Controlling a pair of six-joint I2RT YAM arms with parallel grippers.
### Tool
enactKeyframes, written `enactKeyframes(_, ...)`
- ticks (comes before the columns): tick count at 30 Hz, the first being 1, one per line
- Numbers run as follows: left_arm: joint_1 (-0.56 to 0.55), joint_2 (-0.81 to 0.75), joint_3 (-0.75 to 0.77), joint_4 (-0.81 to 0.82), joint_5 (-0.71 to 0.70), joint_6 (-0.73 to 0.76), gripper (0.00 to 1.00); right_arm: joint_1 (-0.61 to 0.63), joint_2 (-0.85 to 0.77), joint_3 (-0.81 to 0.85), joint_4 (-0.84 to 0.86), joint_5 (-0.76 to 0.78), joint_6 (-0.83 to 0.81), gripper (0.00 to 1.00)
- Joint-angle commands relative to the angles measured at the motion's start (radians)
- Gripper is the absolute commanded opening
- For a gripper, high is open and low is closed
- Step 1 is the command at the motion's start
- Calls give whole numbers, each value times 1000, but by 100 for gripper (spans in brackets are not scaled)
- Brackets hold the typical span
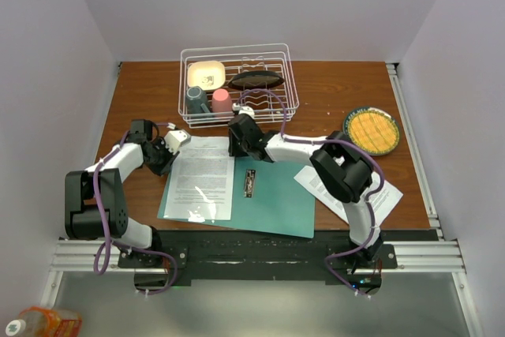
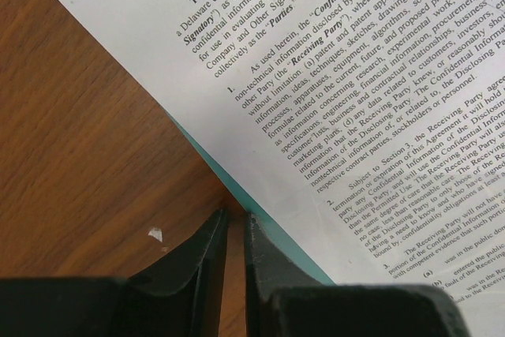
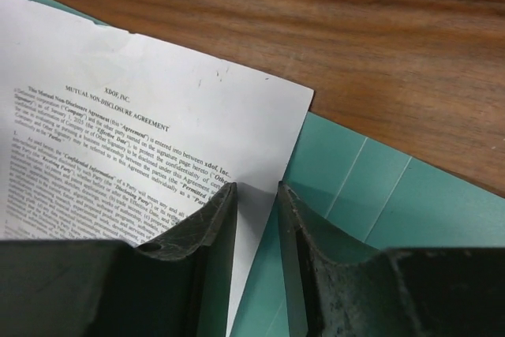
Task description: Put the files into the folder
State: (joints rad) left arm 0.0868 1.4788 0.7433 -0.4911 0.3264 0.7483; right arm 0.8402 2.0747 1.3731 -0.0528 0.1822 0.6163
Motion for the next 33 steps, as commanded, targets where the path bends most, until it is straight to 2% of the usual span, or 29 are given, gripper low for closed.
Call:
enactKeyframes(1,4,18,-21,-191,157,299,19,14,-21,-22,48,-26,43,30)
enactKeyframes(7,4,24,-13,-191,163,295,18,26,-42,-65,48,-39,80,25)
enactKeyframes(13,2,28,-16,-190,161,292,18,34,-77,-97,48,-6,89,11)
enactKeyframes(23,4,31,-28,-176,161,286,18,45,-125,-147,16,68,85,2)
enactKeyframes(30,2,23,8,-199,175,276,18,66,-119,-144,13,74,85,4)
enactKeyframes(32,4,17,28,-217,186,273,18,68,-113,-131,-10,76,83,13)
enactKeyframes(33,2,9,36,-227,195,272,18,68,-113,-109,-25,80,82,24)
